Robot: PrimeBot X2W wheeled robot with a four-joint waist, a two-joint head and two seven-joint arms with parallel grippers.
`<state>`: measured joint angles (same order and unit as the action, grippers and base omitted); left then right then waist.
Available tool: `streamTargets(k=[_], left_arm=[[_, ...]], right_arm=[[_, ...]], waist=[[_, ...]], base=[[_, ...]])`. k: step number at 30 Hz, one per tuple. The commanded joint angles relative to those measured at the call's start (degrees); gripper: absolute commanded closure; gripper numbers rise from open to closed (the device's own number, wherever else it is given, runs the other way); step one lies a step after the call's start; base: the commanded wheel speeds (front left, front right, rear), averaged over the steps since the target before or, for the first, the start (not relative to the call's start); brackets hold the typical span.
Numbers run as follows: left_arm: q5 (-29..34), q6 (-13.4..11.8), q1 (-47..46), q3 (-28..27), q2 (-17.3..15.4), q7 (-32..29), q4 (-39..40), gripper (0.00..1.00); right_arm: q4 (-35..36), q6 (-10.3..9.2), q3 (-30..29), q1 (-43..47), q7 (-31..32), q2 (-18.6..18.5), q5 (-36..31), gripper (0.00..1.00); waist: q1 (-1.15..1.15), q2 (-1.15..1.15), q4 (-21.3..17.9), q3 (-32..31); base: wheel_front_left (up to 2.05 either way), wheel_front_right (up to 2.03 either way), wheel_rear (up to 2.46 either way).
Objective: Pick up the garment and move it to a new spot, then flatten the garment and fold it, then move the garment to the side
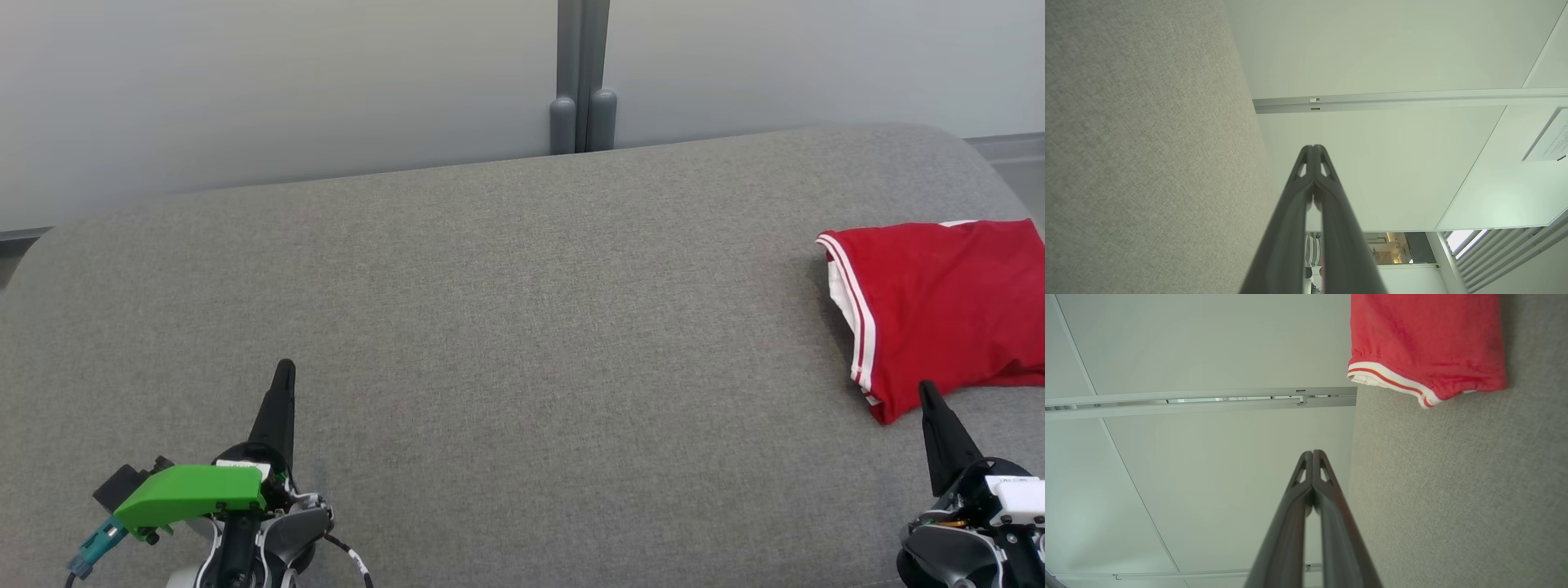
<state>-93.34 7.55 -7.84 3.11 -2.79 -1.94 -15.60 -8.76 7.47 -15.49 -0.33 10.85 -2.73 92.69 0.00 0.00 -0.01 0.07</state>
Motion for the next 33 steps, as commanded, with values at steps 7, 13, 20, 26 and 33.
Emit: streamTargets(k=[7, 13, 20, 26, 33], left_arm=[[-0.3, 0.2, -0.8, -0.3, 0.0, -0.1, -0.2, 1.0], [-0.3, 0.2, -0.8, -0.3, 0.0, -0.1, -0.2, 1.0], [-0.4, 0.2, -0.8, -0.3, 0.0, -0.1, -0.1, 1.0], [-0.4, 0.2, -0.8, -0.2, 0.0, -0.1, -0.1, 1.0], [-0.4, 0.2, -0.8, -0.2, 0.0, -0.1, -0.1, 1.0]], right_arm=[[-0.1, 0.04, -0.1, -0.5, 0.2, -0.3, 0.3, 1.0], [-0.1, 0.04, -0.1, -0.5, 0.2, -0.3, 0.3, 1.0], [-0.1, 0.04, -0.1, -0.5, 0.2, -0.3, 0.3, 1.0], [-0.1, 0.04, -0.1, -0.5, 0.2, -0.3, 0.3, 1.0], [0.0, 0.04, -0.1, -0.5, 0.2, -0.3, 0.3, 1.0]], waist=[[0.0, 0.0, 0.0, 0.0], [0.0, 0.0, 0.0, 0.0], [0.0, 0.0, 0.0, 0.0], [0.0, 0.0, 0.0, 0.0], [0.0, 0.0, 0.0, 0.0]], base=[[0.0, 0.0, 0.0], [0.0, 0.0, 0.0], [0.0, 0.0, 0.0], [0.0, 0.0, 0.0], [0.0, 0.0, 0.0]])
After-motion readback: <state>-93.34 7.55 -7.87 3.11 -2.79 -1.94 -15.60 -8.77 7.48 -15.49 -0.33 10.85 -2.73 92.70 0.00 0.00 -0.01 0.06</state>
